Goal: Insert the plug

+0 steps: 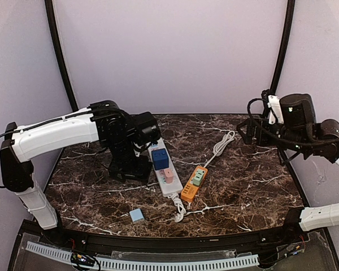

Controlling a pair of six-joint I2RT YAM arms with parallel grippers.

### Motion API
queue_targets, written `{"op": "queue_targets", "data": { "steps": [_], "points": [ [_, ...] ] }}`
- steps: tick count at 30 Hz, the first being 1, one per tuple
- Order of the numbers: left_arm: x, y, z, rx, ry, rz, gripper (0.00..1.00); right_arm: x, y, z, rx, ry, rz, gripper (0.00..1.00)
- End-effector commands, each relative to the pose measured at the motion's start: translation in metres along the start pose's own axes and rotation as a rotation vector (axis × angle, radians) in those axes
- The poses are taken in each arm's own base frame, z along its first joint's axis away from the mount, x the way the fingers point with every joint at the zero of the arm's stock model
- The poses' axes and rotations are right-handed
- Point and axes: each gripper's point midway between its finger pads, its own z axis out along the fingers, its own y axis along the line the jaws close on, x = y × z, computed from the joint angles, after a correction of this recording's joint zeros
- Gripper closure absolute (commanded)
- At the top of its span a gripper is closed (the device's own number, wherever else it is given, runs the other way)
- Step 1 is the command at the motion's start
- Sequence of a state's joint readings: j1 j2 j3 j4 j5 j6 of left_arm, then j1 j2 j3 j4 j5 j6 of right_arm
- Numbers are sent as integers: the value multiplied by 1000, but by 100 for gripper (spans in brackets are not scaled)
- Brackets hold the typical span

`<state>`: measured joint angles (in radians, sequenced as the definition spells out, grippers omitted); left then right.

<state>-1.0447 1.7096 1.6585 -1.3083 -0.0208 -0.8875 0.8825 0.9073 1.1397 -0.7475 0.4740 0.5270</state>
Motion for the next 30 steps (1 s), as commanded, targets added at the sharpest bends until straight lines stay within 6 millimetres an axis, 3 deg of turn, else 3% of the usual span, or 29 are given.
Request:
{"op": "queue_targets", "data": {
  "steps": [1,14,22,30],
  "points": [
    [16,15,7,-41,14,-142,24,-6,17,8,-74,-28,-9,1],
    [42,14,46,-58,29,-350,23,5,29,18,-131,-10,-160,1],
    [52,-1,71,-65,38,-412,25,14,31,16,-168,3,-195,1],
    [59,5,101,-62,0,-546,32,15,29,7,-194,-11,-227,1]
  ]
}}
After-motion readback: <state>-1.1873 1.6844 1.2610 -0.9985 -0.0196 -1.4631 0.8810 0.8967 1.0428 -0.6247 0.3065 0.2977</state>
